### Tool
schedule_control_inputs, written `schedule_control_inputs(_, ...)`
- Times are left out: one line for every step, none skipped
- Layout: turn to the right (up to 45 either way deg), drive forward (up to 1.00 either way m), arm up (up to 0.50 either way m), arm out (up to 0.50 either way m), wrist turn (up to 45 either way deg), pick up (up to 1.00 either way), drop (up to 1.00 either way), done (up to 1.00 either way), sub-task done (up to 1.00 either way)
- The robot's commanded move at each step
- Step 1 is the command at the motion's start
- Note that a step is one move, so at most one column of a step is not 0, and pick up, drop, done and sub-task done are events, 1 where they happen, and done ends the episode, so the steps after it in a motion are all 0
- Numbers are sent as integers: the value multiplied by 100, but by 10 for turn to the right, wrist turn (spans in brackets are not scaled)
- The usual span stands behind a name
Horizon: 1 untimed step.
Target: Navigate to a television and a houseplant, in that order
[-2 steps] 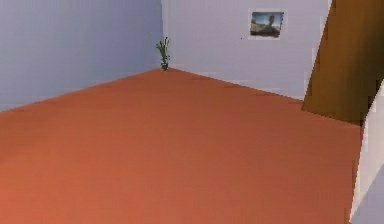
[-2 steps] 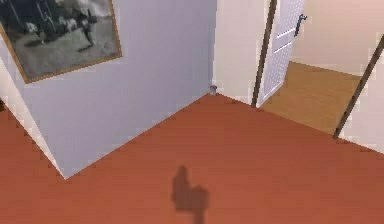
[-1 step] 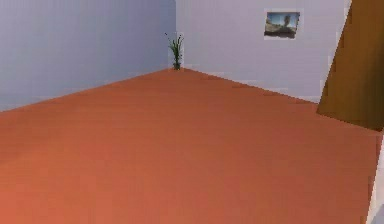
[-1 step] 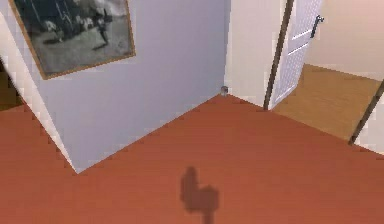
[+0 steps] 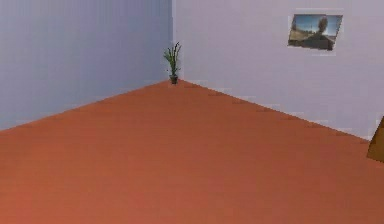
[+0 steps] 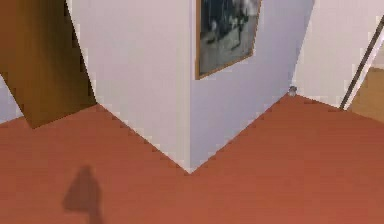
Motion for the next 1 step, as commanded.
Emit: schedule_control_inputs(0,100,0,0,0,0,0,0,0)
